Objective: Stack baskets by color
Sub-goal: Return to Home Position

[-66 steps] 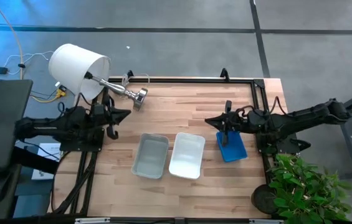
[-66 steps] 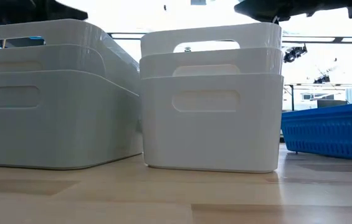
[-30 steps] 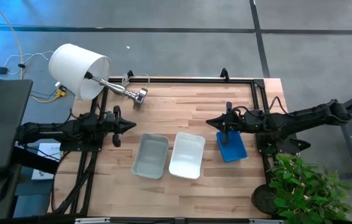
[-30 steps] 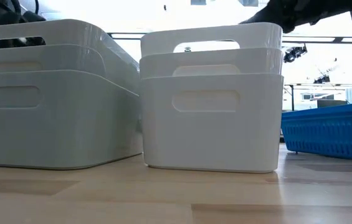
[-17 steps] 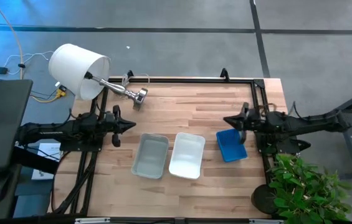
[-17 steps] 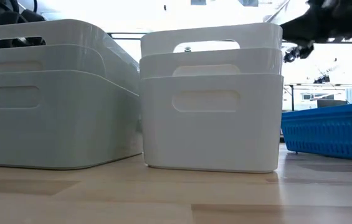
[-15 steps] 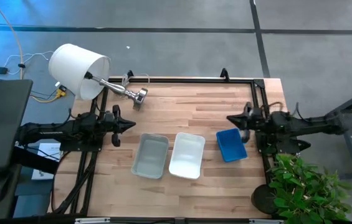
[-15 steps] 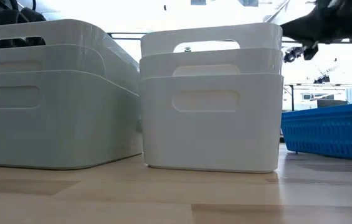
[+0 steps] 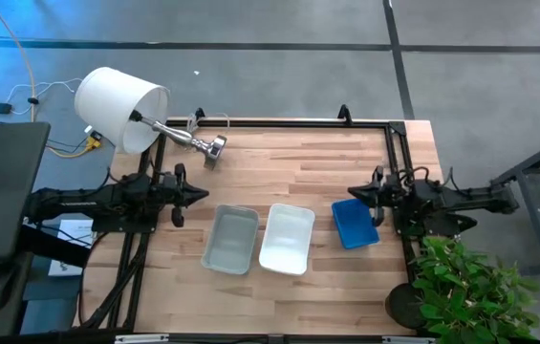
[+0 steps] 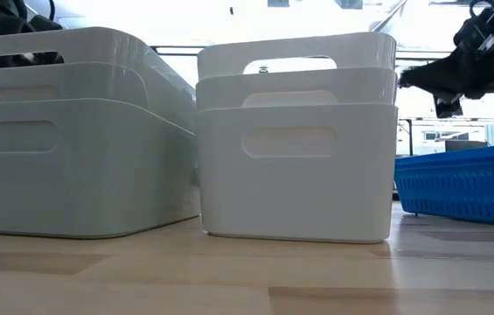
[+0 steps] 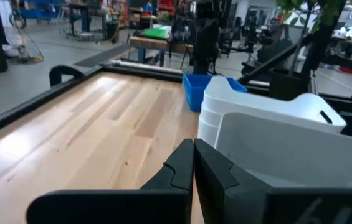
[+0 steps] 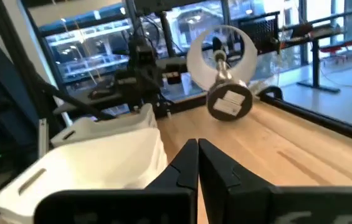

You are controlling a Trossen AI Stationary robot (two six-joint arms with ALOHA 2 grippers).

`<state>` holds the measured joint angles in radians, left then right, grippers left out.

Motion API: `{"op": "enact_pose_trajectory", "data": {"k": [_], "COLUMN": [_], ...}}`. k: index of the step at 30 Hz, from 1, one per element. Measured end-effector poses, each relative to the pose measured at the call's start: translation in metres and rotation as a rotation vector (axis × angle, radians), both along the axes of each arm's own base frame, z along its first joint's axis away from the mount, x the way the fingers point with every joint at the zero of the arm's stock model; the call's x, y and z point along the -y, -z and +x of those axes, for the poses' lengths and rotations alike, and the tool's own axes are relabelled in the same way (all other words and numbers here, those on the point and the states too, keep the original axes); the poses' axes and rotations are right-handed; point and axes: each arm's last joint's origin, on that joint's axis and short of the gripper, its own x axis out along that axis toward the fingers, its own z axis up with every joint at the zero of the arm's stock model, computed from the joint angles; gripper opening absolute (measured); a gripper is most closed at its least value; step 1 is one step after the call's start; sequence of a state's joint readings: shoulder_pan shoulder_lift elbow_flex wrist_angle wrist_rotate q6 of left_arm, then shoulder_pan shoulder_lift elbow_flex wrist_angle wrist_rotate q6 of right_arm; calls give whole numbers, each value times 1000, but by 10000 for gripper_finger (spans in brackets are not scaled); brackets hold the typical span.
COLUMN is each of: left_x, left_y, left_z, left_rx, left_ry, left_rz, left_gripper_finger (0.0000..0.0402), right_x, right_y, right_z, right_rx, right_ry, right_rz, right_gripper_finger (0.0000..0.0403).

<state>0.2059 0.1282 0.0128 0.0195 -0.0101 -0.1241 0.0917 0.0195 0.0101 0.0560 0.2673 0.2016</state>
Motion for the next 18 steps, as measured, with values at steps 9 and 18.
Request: {"op": "enact_pose_trajectory", "data": {"k": [9,18], "left_x": [0,4], "left_y": [2,2], "left_z": [1,3], "left_rx": [-31,-21], "left_ry": [2,147], "left_rz": [16,7], "left_gripper_finger": [0,0], "right_x": [-1,-1], "right_y": [1,1], "right_z": [1,1], "right_rx": [-30,-32], "right_ry": [-20,-25], "right_rz": [-112,-98], "right_gripper_finger": [0,0]}}
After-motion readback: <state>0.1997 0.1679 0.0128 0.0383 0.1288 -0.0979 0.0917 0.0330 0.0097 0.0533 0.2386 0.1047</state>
